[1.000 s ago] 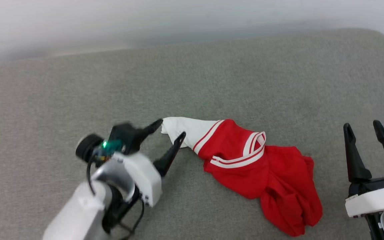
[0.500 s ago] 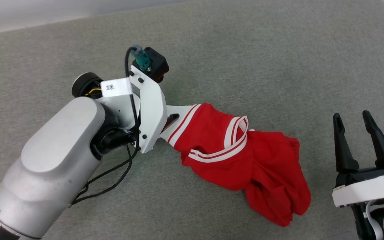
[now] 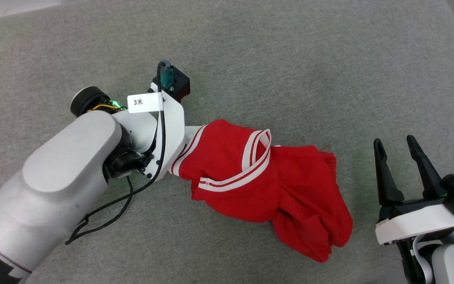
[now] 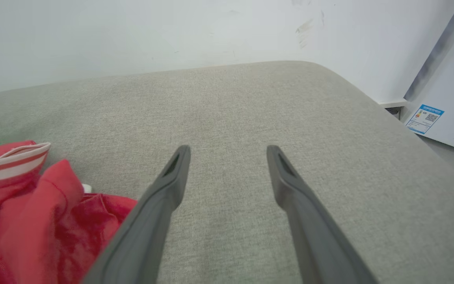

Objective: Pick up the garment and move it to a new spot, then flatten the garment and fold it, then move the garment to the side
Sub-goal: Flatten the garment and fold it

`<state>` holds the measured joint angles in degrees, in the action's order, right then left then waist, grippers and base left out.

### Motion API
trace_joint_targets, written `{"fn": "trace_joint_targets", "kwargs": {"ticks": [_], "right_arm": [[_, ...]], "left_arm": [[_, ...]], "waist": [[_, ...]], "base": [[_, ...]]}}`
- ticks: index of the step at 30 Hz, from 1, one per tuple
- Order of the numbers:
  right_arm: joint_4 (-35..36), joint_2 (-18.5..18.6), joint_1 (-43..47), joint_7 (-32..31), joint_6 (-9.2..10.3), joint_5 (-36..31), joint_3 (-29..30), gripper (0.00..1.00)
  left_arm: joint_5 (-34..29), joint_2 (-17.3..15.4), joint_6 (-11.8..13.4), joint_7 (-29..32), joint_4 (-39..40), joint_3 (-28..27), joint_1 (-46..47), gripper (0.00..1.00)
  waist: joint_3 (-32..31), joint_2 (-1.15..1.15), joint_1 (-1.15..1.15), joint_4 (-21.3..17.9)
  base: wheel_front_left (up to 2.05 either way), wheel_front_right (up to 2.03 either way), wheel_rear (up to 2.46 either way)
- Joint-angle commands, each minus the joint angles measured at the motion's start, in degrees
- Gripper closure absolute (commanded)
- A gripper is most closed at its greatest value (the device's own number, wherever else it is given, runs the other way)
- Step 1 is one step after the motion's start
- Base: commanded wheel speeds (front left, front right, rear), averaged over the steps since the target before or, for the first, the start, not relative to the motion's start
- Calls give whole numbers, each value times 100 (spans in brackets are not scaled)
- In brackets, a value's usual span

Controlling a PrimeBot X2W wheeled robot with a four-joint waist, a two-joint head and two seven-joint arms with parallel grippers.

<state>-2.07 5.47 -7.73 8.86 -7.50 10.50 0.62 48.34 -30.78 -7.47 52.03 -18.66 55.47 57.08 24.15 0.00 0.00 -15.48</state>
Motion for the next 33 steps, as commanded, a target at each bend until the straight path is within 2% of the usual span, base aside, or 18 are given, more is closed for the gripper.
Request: {"fn": "trace_joint_targets", "kwargs": {"ticks": [1, 2, 8, 15, 20, 27, 31, 33], "right_arm": [[-28, -21, -65, 43, 2, -23, 9, 0], [-43, -28, -61, 57, 2, -33, 16, 0], [-88, 0, -76, 23, 2, -105, 10, 0], [-68, 74, -6, -75, 2, -115, 44, 0], [-40, 108, 136, -157, 2, -126, 163, 0], [67, 144, 260, -275, 3, -140, 241, 0], [128, 150, 349, -338, 2, -125, 277, 0], [147, 150, 387, -362, 3, -124, 307, 0]], "left_arm": [[84, -89, -5, 170, -134, 330, -317, 67], [136, -133, -7, 140, -121, 417, -361, 100], [92, -92, 8, -1043, -223, 127, -82, 100], [-239, 255, 28, -2937, -569, -461, 446, 100], [-459, 450, 159, -4158, -676, -849, 757, 100], [-827, 395, 388, -5720, -390, -1264, 840, 100], [-993, 163, 583, -6159, -68, -1275, 389, 100], [-951, 59, 533, -6193, 196, -1150, -10, 100]], "waist": [[2, 0, 0, -5], [-4, 0, 0, 0], [-192, 0, 0, 123], [-579, 0, 0, 277], [-839, 0, 0, 455], [-1107, 0, 0, 803], [-1228, 0, 0, 1023], [-1279, 0, 0, 1119]], "base": [[0, 0, 0], [0, 0, 0], [0, 0, 0], [0, 0, 0], [0, 0, 0], [0, 0, 0], [0, 0, 0], [0, 0, 0]]}}
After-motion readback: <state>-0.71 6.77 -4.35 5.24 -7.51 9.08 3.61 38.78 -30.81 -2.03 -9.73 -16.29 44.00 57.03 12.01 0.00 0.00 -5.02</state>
